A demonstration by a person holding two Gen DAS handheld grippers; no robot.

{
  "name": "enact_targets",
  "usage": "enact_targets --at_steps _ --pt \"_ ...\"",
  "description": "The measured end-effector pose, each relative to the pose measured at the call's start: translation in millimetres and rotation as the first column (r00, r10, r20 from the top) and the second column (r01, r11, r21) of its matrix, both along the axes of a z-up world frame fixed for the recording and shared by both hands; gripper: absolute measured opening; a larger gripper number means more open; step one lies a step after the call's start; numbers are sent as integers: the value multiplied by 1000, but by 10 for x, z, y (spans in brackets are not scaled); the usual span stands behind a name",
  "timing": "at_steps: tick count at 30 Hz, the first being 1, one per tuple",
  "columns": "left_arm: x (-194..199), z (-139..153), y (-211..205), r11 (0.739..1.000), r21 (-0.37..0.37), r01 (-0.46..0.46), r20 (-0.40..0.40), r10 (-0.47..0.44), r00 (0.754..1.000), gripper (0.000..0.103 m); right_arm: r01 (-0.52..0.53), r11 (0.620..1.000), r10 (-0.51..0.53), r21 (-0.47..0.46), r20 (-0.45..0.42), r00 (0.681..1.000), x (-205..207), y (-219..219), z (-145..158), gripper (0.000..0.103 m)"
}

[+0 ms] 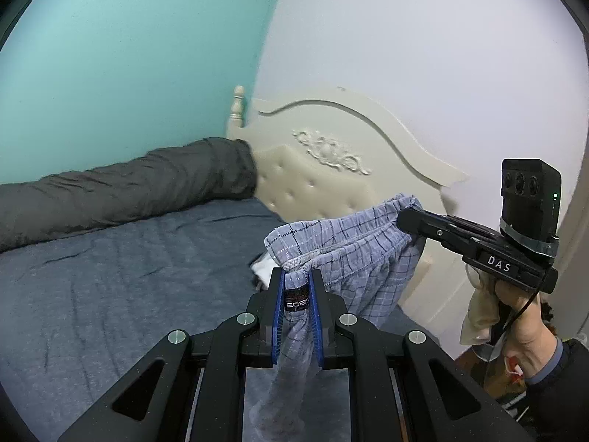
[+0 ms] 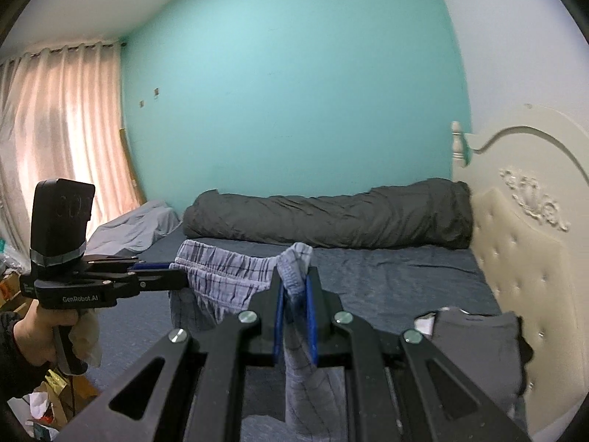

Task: Fold clothes
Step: 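Lift the folded shirt with both tools and carry it toward the headboard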

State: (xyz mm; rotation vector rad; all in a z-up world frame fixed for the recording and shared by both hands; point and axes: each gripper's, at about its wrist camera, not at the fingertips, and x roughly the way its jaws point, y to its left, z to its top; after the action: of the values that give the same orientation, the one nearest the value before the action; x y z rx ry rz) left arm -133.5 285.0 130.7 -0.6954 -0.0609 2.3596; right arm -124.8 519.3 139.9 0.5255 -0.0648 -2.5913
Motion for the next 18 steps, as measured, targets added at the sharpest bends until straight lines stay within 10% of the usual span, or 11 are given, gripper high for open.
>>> enact_targets --at_steps 18 --pt "-230 -49 1463 990 -28 139 38 -138 990 14 165 986 -165 -19 19 986 325 1300 -139 10"
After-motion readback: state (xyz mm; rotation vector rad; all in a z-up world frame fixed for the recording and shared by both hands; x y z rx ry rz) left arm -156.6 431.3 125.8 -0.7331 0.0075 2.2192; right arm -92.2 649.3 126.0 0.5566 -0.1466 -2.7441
